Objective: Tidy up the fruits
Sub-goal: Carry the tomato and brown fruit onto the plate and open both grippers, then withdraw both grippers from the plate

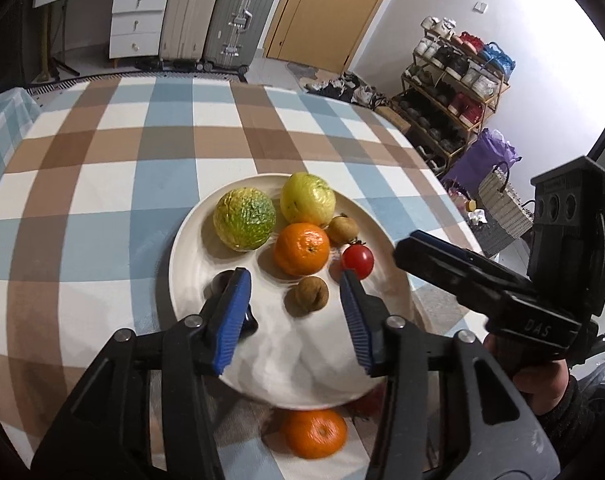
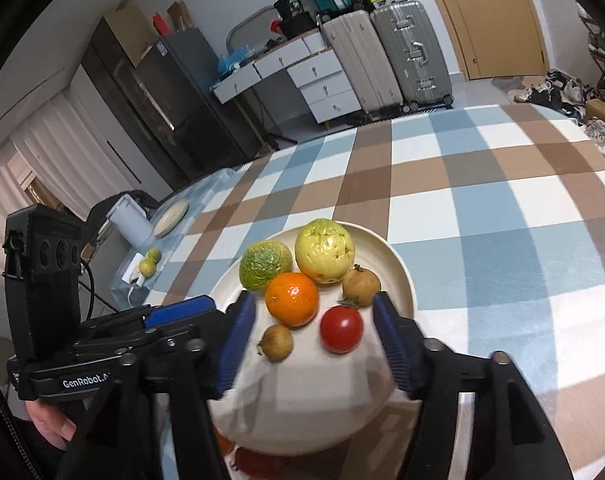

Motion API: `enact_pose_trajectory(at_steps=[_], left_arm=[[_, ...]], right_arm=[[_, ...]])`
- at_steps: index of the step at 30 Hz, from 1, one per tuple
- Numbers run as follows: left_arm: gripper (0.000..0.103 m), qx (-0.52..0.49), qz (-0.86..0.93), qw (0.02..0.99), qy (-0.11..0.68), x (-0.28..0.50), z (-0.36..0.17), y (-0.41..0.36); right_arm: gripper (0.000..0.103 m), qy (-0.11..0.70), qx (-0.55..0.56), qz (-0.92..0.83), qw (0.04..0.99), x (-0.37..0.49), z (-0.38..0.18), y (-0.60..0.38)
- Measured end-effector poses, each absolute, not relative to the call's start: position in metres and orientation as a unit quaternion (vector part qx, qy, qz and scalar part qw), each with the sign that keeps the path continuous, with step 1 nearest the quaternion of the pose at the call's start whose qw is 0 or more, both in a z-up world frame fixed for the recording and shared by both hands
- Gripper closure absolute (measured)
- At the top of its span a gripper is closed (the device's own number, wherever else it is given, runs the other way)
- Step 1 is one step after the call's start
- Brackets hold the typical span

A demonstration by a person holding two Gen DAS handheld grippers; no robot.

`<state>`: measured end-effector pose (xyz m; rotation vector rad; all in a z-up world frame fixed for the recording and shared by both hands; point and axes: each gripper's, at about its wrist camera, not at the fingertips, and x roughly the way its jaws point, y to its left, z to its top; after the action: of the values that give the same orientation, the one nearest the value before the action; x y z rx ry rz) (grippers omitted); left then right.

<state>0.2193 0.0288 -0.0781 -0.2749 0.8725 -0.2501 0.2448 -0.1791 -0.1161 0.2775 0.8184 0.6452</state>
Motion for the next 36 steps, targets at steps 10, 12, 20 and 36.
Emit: enact_pose_trajectory(at_steps=[10,12,20,36], left_arm=[[0.027,-0.128,-0.102,0.91,0.382,0.164,-0.045,0.028],[0.021,-0.129,-0.094,0.914,0.373,0.153,-0.04,0.029],[0.018,-0.132,-0.083,0.919,0.361,0.113,-0.034,0.031],[0.001,-0.155,-0.06,0.912,0.375,0.063,-0.071,0.034]], right_arm=[[0.004,0.349,0.126,0.292,0.881,0.197,-0.088,-0.199],[0.002,0.347,0.123,0.292,0.883,0.188,-0.085,-0.201],[0.0,0.332,0.106,0.299,0.888,0.15,-0.08,-0.2],[0.0,0.375,0.107,0.324,0.862,0.117,-0.112,-0.188]])
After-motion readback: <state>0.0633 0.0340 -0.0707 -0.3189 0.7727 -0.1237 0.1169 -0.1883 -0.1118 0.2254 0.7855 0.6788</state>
